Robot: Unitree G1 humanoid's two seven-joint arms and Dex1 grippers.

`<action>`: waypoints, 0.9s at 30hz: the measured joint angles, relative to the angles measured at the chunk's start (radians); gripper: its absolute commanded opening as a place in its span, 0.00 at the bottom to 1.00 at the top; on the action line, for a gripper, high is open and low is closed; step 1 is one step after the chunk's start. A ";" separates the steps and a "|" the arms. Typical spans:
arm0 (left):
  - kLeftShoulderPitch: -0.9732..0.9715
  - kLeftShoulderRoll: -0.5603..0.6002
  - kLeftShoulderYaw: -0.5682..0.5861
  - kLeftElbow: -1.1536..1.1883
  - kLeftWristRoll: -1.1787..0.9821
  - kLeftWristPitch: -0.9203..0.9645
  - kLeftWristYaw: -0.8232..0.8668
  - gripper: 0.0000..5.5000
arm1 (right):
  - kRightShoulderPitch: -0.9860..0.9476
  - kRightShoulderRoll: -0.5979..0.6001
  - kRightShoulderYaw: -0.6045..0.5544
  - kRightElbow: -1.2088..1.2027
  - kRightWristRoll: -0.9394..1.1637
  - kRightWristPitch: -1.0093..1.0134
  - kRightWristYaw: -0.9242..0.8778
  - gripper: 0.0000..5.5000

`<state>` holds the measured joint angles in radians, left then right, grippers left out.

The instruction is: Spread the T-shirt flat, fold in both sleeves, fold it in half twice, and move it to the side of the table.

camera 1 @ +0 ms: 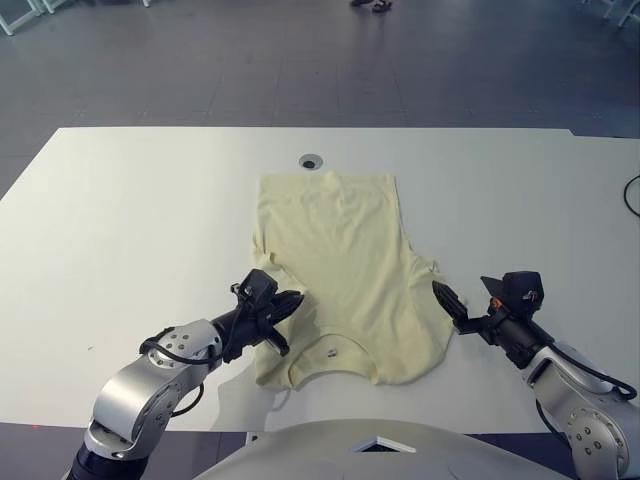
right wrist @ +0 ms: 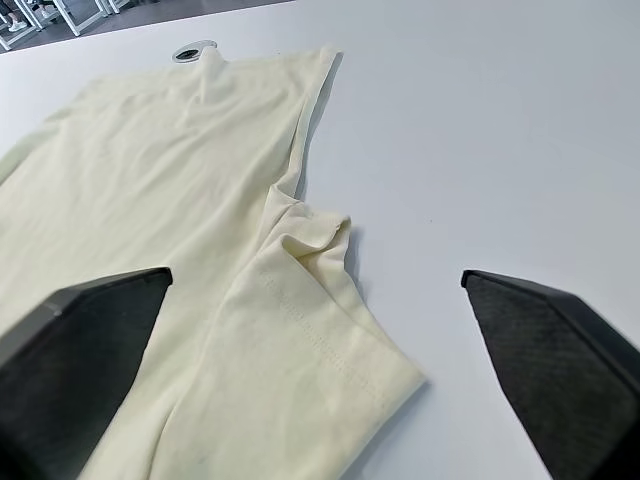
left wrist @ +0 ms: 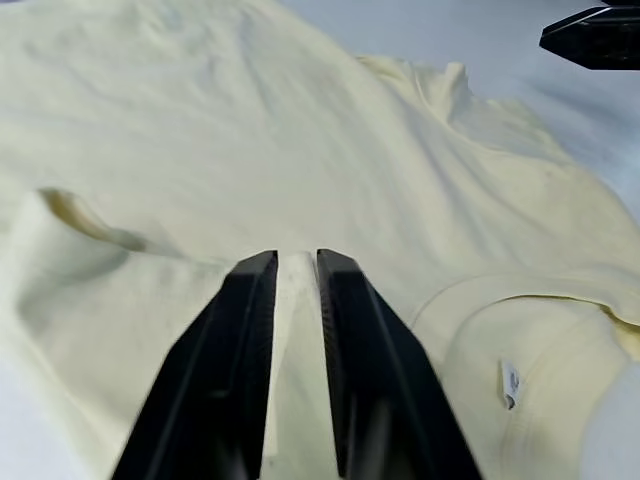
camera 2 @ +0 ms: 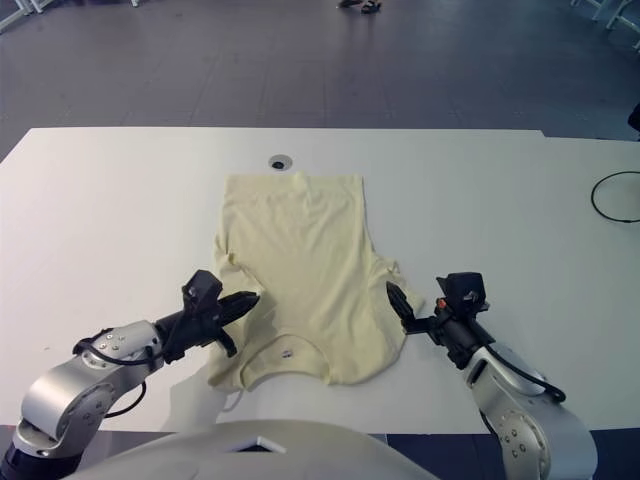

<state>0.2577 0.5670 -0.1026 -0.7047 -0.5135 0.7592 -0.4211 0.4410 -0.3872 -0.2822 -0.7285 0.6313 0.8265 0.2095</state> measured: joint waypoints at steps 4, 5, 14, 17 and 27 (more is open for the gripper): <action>0.023 -0.004 0.117 -0.038 -0.082 -0.017 -0.028 0.35 | 0.010 0.006 -0.032 -0.001 0.021 0.010 -0.014 0.98; 0.026 -0.007 0.157 -0.047 -0.110 -0.016 -0.027 0.38 | 0.012 0.015 -0.048 -0.001 0.029 0.021 -0.026 0.98; -0.059 -0.016 0.197 0.075 0.041 -0.083 0.077 0.64 | -0.020 0.061 -0.075 0.033 0.083 0.126 -0.103 0.81; -0.061 -0.028 0.195 0.078 0.050 -0.086 0.080 0.72 | -0.014 0.064 -0.063 0.037 0.084 0.158 -0.111 0.73; -0.037 -0.038 0.201 0.079 0.060 -0.086 0.071 0.98 | -0.027 0.103 -0.047 0.076 0.073 0.188 -0.144 0.43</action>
<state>0.2207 0.5289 0.0980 -0.6258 -0.4538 0.6732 -0.3497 0.4137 -0.2845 -0.3295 -0.6524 0.7040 1.0145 0.0659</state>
